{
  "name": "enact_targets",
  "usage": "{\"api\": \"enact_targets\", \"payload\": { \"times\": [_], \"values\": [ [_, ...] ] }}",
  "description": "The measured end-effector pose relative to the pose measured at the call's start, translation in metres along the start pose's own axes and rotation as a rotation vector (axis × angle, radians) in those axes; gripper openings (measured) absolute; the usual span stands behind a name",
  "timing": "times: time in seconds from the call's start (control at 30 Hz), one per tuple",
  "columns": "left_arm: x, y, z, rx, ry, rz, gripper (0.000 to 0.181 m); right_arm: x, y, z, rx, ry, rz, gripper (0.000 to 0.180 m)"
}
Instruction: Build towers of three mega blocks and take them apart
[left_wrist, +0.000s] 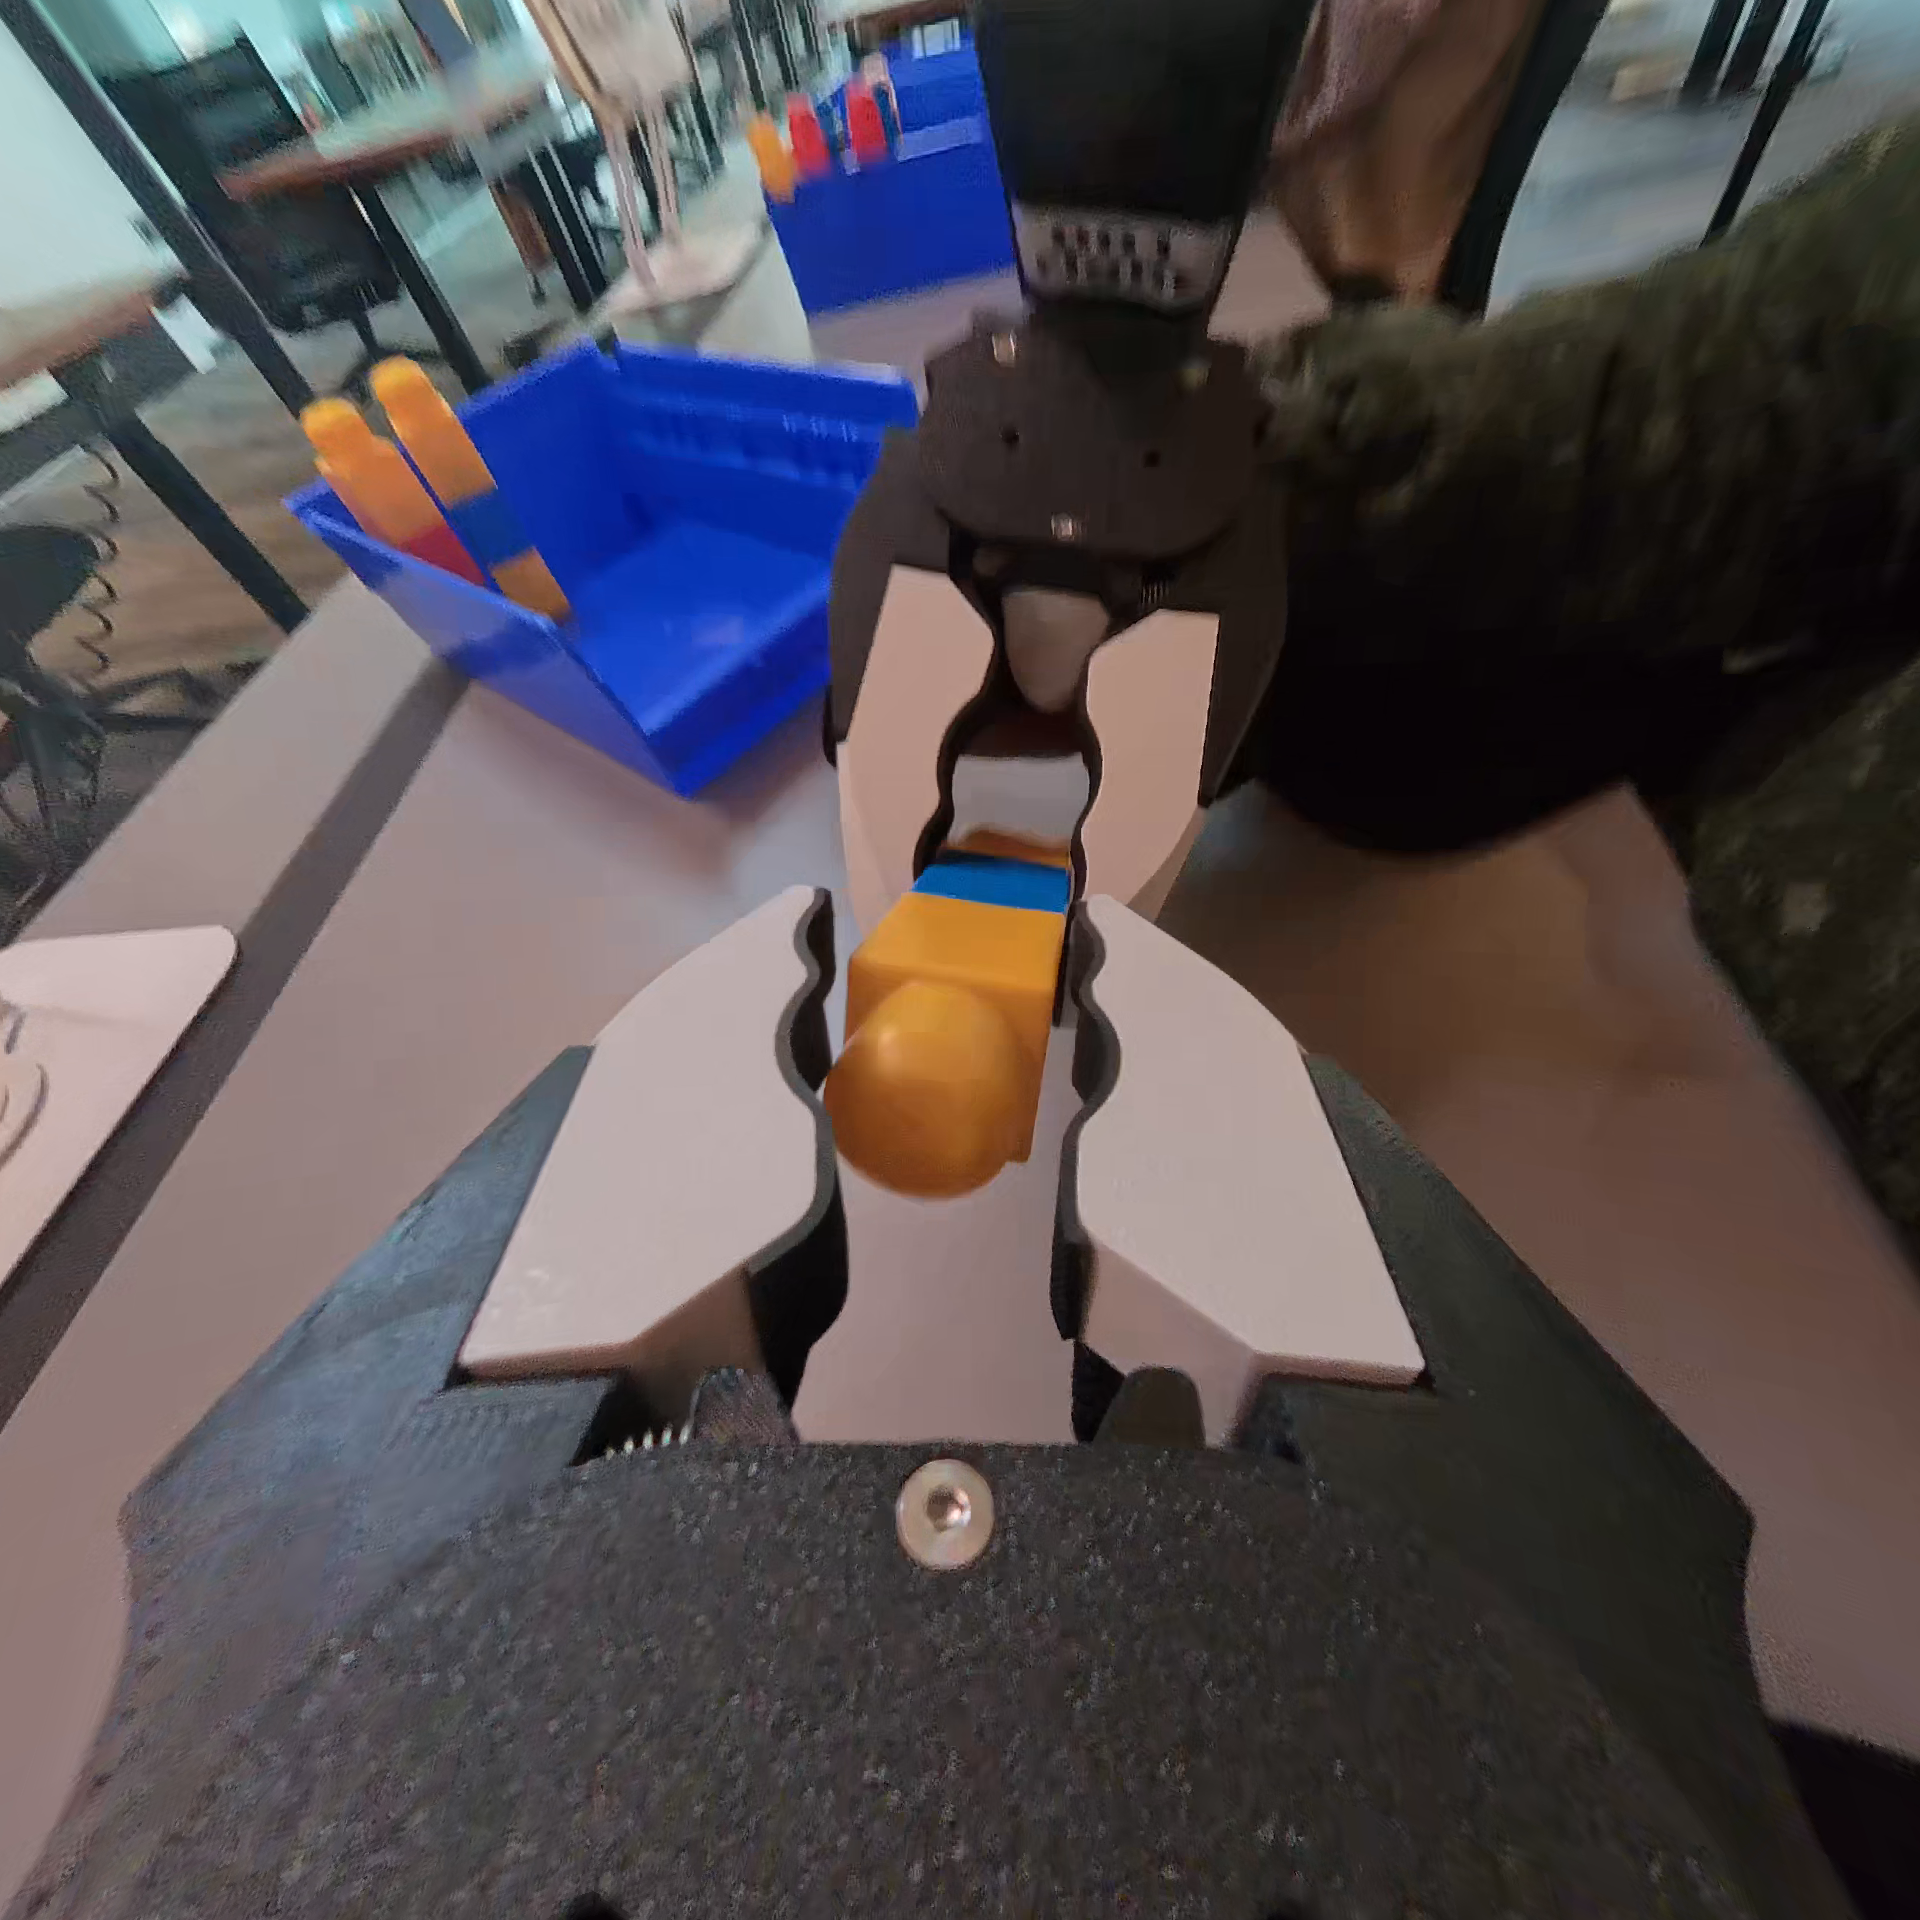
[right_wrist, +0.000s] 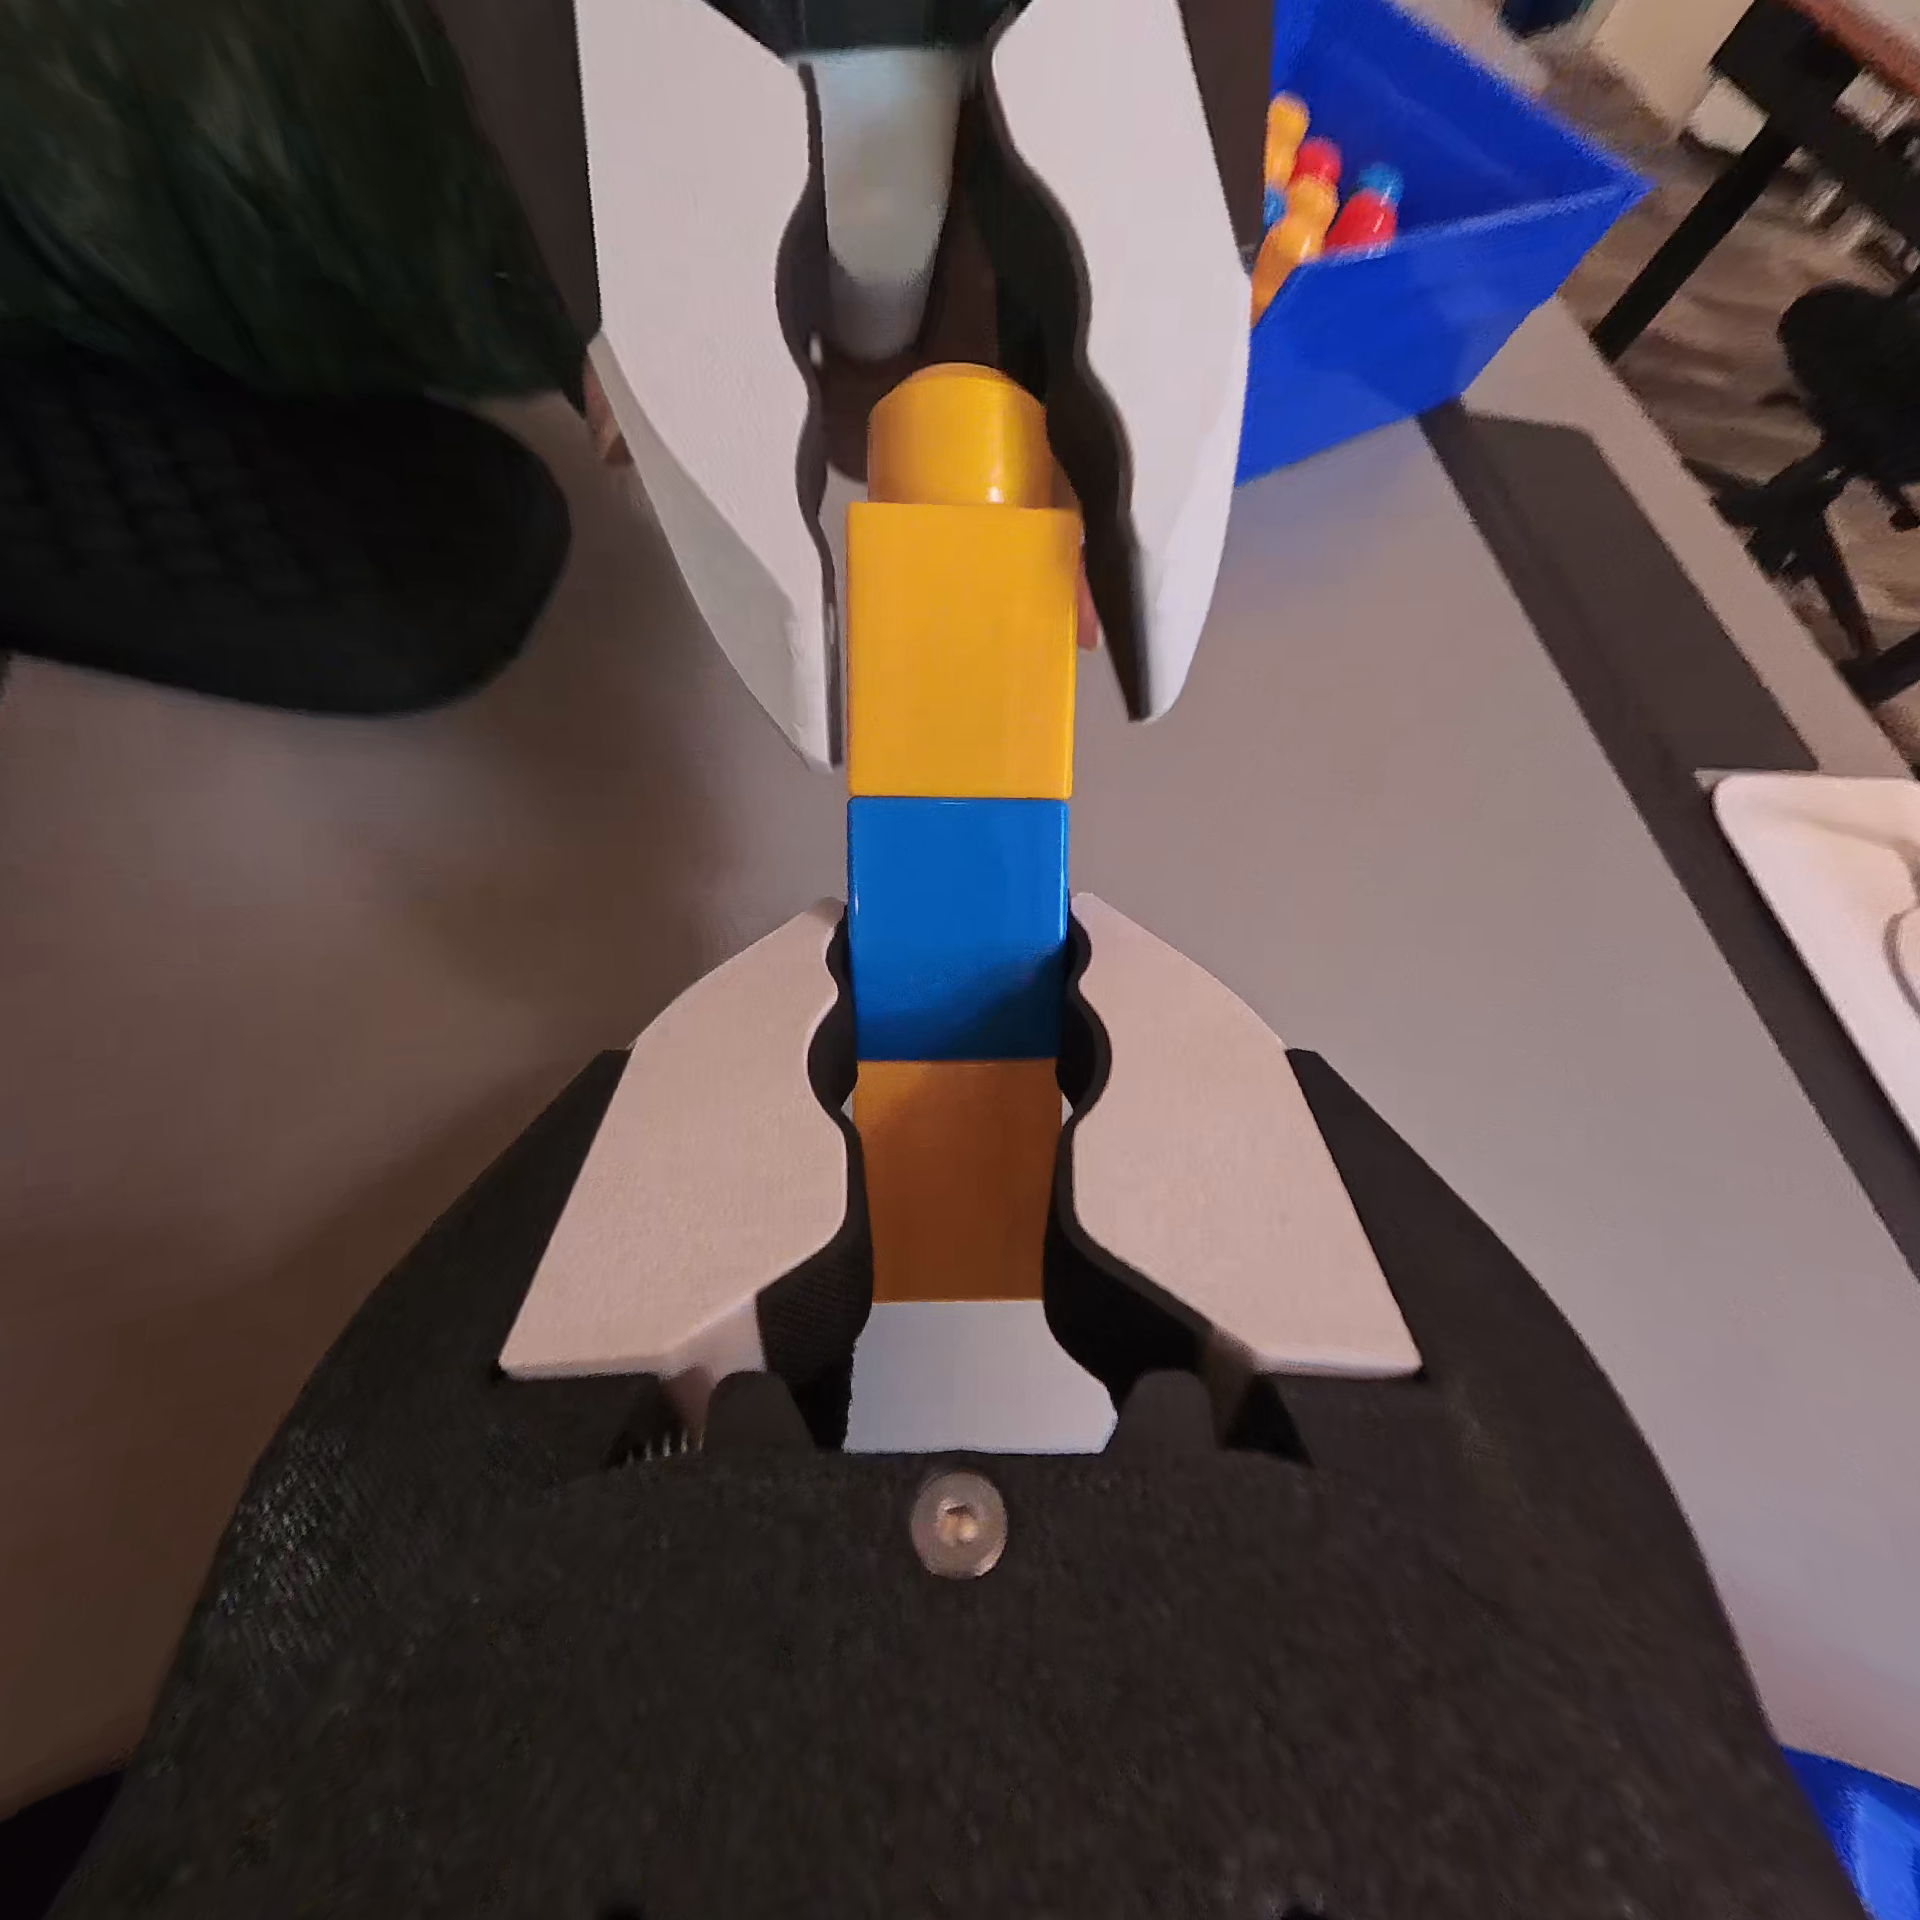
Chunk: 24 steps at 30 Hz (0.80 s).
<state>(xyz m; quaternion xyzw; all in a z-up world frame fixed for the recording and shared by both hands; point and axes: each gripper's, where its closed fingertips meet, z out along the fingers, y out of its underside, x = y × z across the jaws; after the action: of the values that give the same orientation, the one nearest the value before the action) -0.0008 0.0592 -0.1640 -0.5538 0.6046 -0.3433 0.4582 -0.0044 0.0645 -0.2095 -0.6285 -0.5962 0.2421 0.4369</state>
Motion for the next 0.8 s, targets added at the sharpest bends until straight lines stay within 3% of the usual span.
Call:
{"api": "enact_targets", "payload": {
  "times": [0.13, 0.37, 0.53, 0.67, 0.8],
  "values": [
    [-0.002, -0.019, -0.011, 0.15, 0.024, -0.066, 0.052, 0.001, -0.023, -0.014, 0.193, -0.051, 0.077, 0.036],
    [-0.007, -0.038, -0.009, 0.327, -0.014, -0.168, 0.045, 0.008, -0.061, -0.04, 0.553, -0.149, 0.265, 0.036],
    [-0.004, -0.044, -0.003, 0.339, -0.021, -0.177, 0.038, 0.004, -0.063, -0.029, 0.566, -0.151, 0.278, 0.036],
    [-0.008, -0.029, -0.003, 0.184, -0.036, -0.19, 0.037, 0.006, -0.054, -0.019, 0.479, -0.119, 0.275, 0.037],
    [-0.015, -0.001, -0.01, -0.033, -0.086, -0.132, 0.037, 0.016, -0.041, -0.022, 0.327, -0.061, 0.245, 0.054]
  ]
}}
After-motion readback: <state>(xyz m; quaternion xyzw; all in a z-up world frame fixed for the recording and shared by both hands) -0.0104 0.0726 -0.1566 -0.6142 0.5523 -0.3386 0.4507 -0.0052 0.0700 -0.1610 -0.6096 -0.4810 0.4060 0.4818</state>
